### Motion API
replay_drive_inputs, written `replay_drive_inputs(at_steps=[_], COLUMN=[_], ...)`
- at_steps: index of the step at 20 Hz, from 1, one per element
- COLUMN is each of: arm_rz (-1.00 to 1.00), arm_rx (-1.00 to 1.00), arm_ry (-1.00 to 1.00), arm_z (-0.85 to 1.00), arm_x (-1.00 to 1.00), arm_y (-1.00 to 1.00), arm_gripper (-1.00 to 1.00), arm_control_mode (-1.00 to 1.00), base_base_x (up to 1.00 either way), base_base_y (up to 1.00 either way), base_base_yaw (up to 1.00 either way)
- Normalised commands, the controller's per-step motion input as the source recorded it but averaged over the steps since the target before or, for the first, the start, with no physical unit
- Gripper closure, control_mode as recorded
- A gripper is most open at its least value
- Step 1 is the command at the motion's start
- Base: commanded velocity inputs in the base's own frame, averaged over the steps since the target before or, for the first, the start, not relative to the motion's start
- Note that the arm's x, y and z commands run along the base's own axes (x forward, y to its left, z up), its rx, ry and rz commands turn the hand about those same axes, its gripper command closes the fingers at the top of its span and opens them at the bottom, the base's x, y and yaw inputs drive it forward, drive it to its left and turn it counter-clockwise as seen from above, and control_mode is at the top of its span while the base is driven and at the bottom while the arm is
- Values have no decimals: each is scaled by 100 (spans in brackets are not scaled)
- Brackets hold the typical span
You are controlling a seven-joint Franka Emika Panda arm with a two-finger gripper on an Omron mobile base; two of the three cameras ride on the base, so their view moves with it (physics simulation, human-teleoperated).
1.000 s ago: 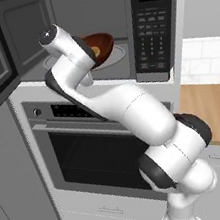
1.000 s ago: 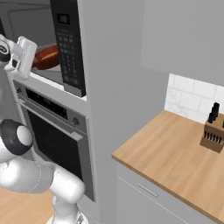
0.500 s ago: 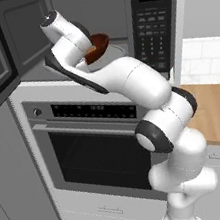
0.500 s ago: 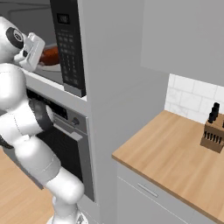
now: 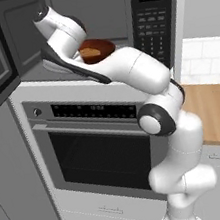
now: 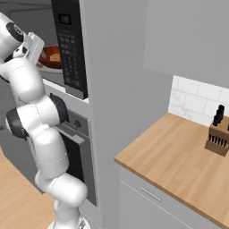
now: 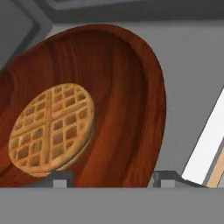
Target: Open the microwave, place the bowl with waffle inside the microwave, then close the microwave door and turn it on.
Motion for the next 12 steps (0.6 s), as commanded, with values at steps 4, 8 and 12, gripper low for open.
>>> replay_drive_inputs(at_steps=[4, 8, 12], arm_rz=[0, -5, -9], arm_rx=[0, 1, 0], arm_ry=[-16, -33, -42], arm_z=[0, -17, -22], arm_x=[-19, -98, -100], arm_y=[13, -24, -56], arm_gripper=[-100, -100, -100], arm_control_mode=[-100, -100, -100], base_base_x=[0, 0, 0], base_base_y=[0, 0, 0], base_base_yaw=[0, 0, 0])
